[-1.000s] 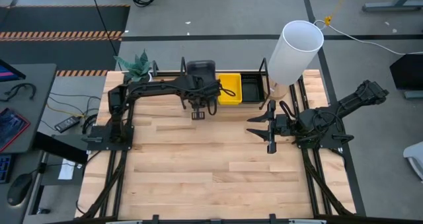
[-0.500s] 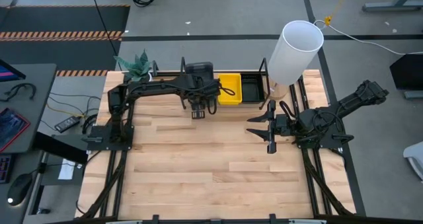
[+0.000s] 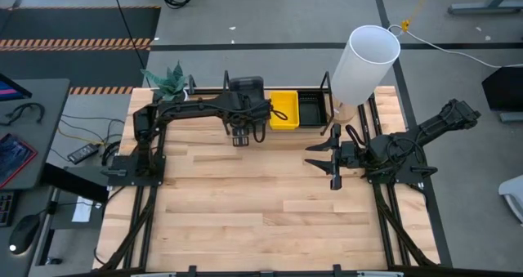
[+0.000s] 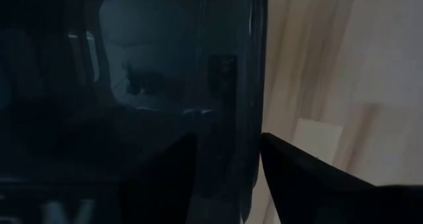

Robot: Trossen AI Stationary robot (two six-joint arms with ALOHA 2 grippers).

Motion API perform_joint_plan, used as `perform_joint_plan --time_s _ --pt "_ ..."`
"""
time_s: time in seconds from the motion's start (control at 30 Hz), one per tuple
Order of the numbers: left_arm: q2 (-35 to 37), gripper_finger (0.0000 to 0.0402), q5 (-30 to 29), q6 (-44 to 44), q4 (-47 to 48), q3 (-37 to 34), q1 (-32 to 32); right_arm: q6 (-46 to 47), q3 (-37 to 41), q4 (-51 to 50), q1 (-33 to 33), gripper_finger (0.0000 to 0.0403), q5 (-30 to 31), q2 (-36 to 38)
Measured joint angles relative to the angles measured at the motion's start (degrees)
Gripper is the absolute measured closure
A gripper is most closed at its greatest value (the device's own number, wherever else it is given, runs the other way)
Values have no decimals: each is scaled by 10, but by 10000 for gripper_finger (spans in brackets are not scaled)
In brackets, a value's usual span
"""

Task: Stack baskets on shelf by color
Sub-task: Put the stacked gray bins on the shelf, then return to Home Position

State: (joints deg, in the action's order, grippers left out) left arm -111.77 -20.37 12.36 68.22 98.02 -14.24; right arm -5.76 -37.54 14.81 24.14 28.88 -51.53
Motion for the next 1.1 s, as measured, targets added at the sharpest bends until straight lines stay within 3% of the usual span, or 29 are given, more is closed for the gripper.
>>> perform_joint_plan --time_s 0.63,1.0,1.1 --pt "3 230 -12 -7 9 0 3 7 0 -3 0 249 0 0" --pt "74 205 25 -1 -42 0 6 17 1 -26 0 249 0 0" --pt "102 206 61 -9 -58 0 7 17 12 -25 0 249 -15 1"
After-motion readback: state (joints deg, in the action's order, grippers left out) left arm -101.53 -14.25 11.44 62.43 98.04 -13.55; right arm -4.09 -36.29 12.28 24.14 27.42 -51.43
